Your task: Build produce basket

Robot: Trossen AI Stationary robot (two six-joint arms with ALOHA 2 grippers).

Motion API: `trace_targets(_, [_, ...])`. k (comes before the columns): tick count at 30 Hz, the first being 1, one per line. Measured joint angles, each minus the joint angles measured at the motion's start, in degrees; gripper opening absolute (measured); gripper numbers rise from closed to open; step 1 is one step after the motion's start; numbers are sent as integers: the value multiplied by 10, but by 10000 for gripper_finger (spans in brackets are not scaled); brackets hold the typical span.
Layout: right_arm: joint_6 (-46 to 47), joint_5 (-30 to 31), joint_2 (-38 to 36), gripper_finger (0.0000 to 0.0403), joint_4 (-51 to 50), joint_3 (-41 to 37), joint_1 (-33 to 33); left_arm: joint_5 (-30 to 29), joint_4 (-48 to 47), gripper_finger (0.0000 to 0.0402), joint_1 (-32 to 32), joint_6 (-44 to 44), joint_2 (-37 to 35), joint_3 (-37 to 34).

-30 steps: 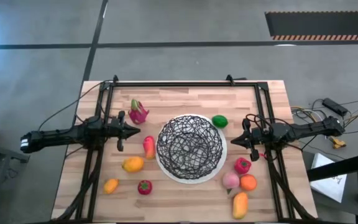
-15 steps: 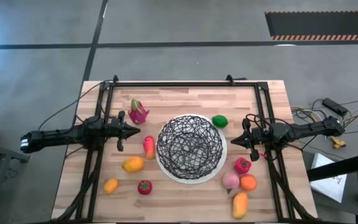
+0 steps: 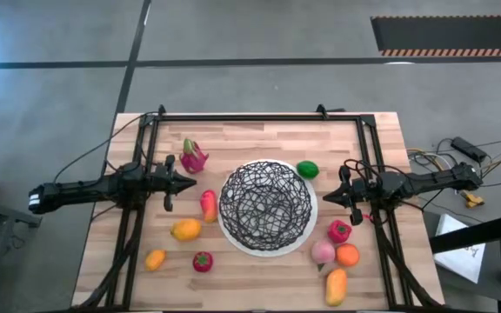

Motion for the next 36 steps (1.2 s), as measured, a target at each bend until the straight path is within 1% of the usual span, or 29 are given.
trace_targets(2, [0, 0, 0, 9, 0, 0, 0, -6, 3, 0, 0, 0, 0, 0])
trace_targets(5, [0, 0, 0, 9, 0, 0, 0, -20, 39, 0, 0, 0, 0, 0])
trace_targets(8, [0, 0, 0, 9, 0, 0, 0, -20, 100, 0, 0, -6, 0, 0])
trace_targets(10, [0, 0, 0, 9, 0, 0, 0, -21, 151, 0, 0, -40, 0, 0])
trace_targets(12, [0, 0, 0, 9, 0, 0, 0, -28, 206, 0, 0, -48, 0, 0])
trace_targets(16, [0, 0, 0, 9, 0, 0, 0, -102, 291, 0, 0, 13, 14, 0])
trace_targets(18, [0, 0, 0, 9, 0, 0, 0, -131, 312, 0, 0, 27, 26, 6])
trace_targets(22, [0, 0, 0, 9, 0, 0, 0, -139, 264, 3, 0, 34, 73, 57])
trace_targets(26, [0, 0, 0, 9, 0, 0, 0, -167, 156, 31, 0, 77, 127, 129])
trace_targets(29, [0, 0, 0, 9, 0, 0, 0, -203, 96, 70, 0, 92, 167, 181])
trace_targets(33, [0, 0, 0, 9, 0, 0, 0, -256, 35, 137, 0, 89, 221, 239])
trace_targets(36, [0, 0, 0, 9, 0, 0, 0, -312, -12, 190, 0, 44, 257, 268])
